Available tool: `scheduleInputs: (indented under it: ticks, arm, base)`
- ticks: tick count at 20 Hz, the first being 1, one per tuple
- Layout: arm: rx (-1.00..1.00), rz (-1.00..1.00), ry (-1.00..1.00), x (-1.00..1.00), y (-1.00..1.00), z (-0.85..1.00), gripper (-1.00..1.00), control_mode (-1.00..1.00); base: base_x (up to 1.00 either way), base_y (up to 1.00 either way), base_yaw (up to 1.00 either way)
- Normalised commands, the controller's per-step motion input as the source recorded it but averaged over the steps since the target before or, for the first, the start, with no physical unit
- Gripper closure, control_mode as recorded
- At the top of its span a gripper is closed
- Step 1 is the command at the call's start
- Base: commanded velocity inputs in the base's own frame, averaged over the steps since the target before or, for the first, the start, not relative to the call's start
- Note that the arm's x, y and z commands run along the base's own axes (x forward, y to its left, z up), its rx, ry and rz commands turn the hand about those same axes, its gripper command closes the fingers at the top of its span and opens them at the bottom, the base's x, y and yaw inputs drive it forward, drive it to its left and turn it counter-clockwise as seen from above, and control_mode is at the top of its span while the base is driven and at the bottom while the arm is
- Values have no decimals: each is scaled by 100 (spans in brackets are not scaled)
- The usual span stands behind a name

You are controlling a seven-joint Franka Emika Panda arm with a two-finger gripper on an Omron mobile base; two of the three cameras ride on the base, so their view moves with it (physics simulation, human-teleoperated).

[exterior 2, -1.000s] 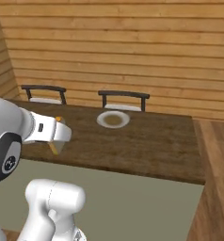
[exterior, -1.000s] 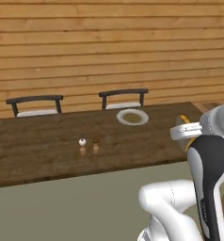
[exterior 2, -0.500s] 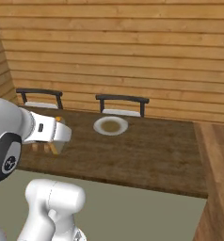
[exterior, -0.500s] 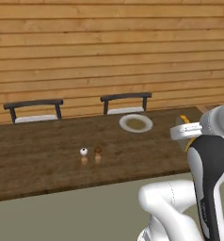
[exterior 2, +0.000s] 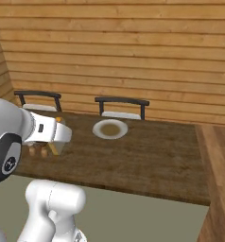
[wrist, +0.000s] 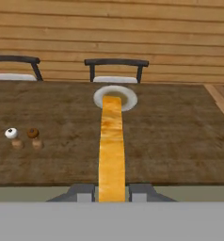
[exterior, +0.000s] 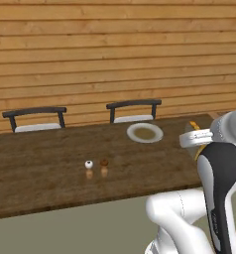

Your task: Start the toaster. Once the lever pops up, take the bread to the plate on the dining counter.

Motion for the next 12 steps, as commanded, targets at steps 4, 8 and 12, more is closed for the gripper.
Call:
scheduleInputs:
  ticks: [4, 8, 12]
  arm:
    - [0, 0, 0, 36, 0, 0, 100, -100]
    - [7, 0, 4, 76, -6, 0, 100, -100]
    - [10, 0, 6, 96, -8, 0, 100, -100]
  base:
    - [0, 0, 0]
    - [0, 0, 0]
    - [0, 0, 0]
